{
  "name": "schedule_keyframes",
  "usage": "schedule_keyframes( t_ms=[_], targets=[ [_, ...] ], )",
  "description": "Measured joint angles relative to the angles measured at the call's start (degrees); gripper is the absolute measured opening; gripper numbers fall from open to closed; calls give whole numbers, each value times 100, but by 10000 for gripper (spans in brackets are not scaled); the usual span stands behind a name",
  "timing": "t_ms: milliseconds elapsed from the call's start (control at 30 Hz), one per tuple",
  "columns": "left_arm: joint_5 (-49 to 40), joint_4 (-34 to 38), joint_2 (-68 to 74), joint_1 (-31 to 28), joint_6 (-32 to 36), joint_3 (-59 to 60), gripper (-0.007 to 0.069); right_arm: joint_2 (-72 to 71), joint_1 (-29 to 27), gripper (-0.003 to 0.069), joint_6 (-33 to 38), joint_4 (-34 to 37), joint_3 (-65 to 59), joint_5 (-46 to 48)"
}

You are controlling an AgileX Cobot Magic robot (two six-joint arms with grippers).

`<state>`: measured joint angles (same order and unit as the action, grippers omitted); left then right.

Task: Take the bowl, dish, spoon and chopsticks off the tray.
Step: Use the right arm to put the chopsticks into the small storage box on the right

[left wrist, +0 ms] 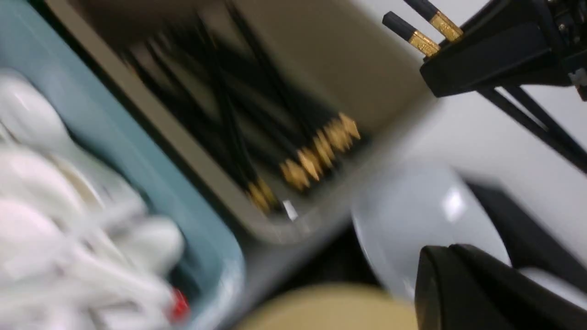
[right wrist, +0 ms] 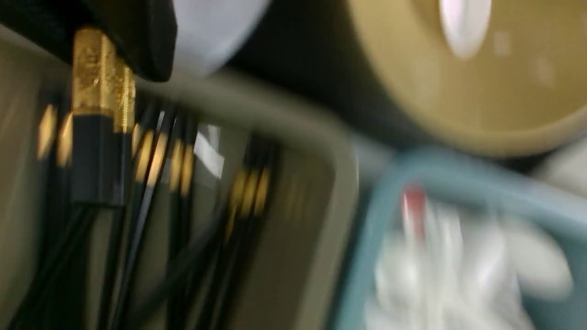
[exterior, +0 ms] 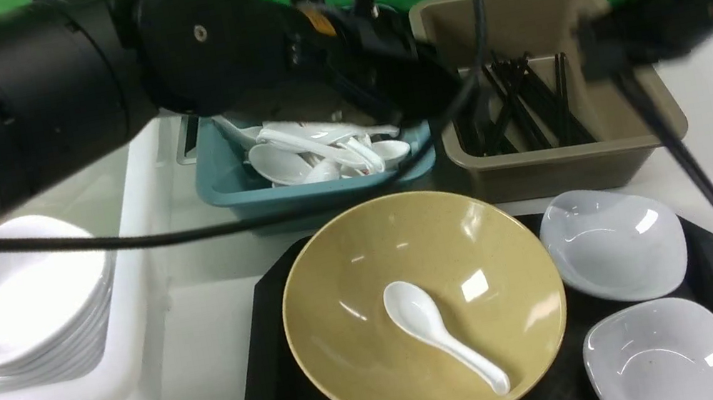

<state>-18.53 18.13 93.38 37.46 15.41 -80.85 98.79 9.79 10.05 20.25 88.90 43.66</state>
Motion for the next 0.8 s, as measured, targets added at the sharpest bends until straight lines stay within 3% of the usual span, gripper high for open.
schedule_keyframes(
  t_ms=[100, 267, 600, 800],
  targets=[
    [799, -132, 0, -6, 0, 0, -6, 406, -112, 38, -35, 16, 822, -476],
    [1185, -329, 7, -6, 0, 0, -6, 1200, -171, 38, -118, 16, 1763, -1360],
    [806, -625, 133, -11, 0, 0, -6, 2389, -171, 38, -439, 11, 2219, -2895],
    [341, -692, 133, -11, 0, 0, -6, 2701, -171, 62, -438, -13, 2219, -3064]
  ],
)
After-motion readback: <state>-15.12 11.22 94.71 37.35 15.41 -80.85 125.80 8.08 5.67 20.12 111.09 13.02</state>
